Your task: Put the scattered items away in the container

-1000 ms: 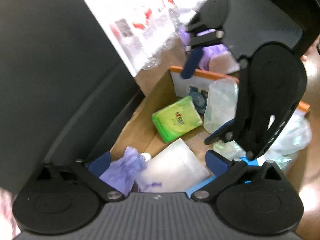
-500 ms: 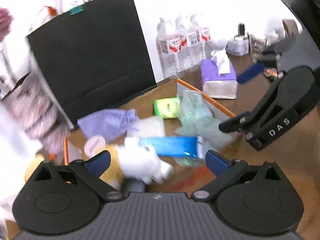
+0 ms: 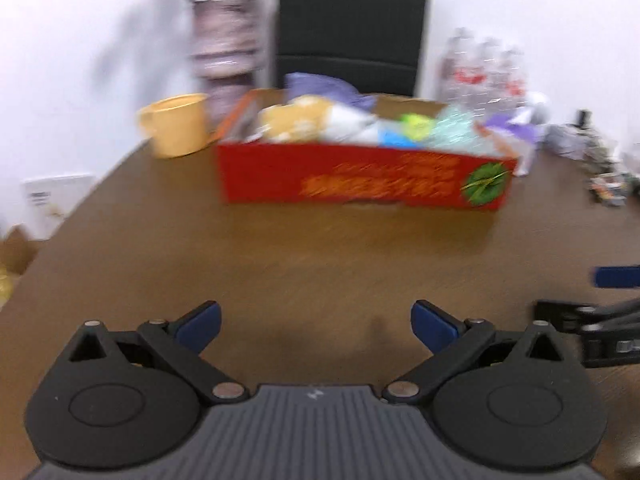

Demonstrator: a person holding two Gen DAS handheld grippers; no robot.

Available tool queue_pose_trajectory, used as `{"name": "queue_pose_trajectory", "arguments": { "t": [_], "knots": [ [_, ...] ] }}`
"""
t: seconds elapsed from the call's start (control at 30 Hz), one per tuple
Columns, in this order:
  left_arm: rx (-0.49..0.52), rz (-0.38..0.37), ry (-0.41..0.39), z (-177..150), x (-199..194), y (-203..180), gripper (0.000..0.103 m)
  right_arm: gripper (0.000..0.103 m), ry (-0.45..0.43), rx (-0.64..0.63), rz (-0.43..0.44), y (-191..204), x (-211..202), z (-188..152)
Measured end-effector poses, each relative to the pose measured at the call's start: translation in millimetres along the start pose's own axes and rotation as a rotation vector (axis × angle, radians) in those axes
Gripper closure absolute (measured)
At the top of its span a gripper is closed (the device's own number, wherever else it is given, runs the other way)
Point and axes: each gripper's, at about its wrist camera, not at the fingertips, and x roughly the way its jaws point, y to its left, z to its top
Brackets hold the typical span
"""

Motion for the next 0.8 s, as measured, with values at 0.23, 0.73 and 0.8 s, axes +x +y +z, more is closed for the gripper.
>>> {"name": "queue_pose_trajectory", "arguments": {
  "t": [0.23,0.73,0.8],
  "knots": [
    [0.01,0.007,0.003,-37.0,-10.2,-2.5,0.0,0.0,-0.047,0.054,-0.042,21.2,-6.0,-46.4],
    [-0.01,0.024,0.008,-41.9,-2.6,0.6,0.0,0.0,-0.064,0.083,-0.118,30.8,3.5,-57.0],
    [-0.003,0.015,0.009,-41.6,-2.2,1.3,0.0,0.0,-0.064,0.081,-0.115,30.7,3.3,-57.3]
  ]
}}
